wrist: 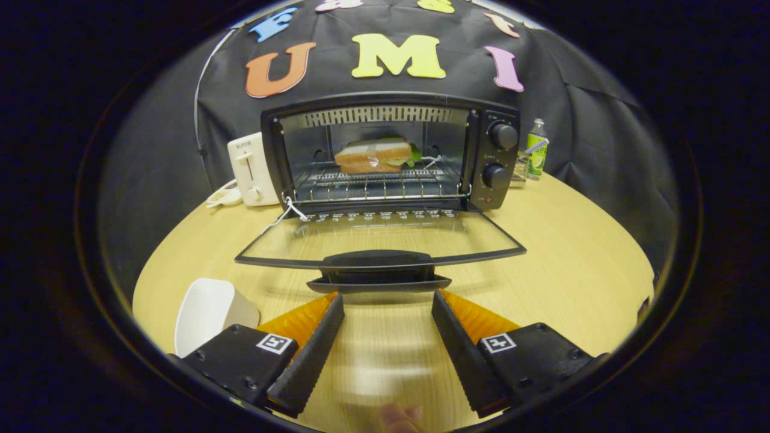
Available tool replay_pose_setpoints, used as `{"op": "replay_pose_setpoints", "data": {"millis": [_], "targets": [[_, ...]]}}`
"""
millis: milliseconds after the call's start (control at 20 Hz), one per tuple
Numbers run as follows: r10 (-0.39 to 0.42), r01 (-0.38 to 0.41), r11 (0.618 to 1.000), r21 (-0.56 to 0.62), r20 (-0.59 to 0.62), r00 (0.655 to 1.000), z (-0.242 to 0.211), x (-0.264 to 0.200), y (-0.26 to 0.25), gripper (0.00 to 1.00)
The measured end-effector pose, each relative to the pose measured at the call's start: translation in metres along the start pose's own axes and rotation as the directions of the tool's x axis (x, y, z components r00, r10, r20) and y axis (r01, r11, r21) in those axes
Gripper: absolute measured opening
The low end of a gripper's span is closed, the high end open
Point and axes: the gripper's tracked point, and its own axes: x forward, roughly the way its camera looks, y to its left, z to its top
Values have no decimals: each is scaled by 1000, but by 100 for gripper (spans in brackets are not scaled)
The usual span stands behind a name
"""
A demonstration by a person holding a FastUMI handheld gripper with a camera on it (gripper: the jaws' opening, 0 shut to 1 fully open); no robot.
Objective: Open the toaster oven, put the food inside, and close the toaster oven door.
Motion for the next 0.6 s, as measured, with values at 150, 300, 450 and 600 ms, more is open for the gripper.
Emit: {"op": "replay_pose_setpoints", "data": {"millis": [150, 300, 450, 600], "targets": [[1, 0, 1000, -12, 96, 995, 25, -9, 0, 98], [2, 2, 1000, -20, 159, 987, 43, -12, 1, 98], [4, 0, 1000, -16, 209, 978, 57, -15, 1, 99], [7, -6, 1000, -3, 272, 962, 81, -17, 1, 99]]}}
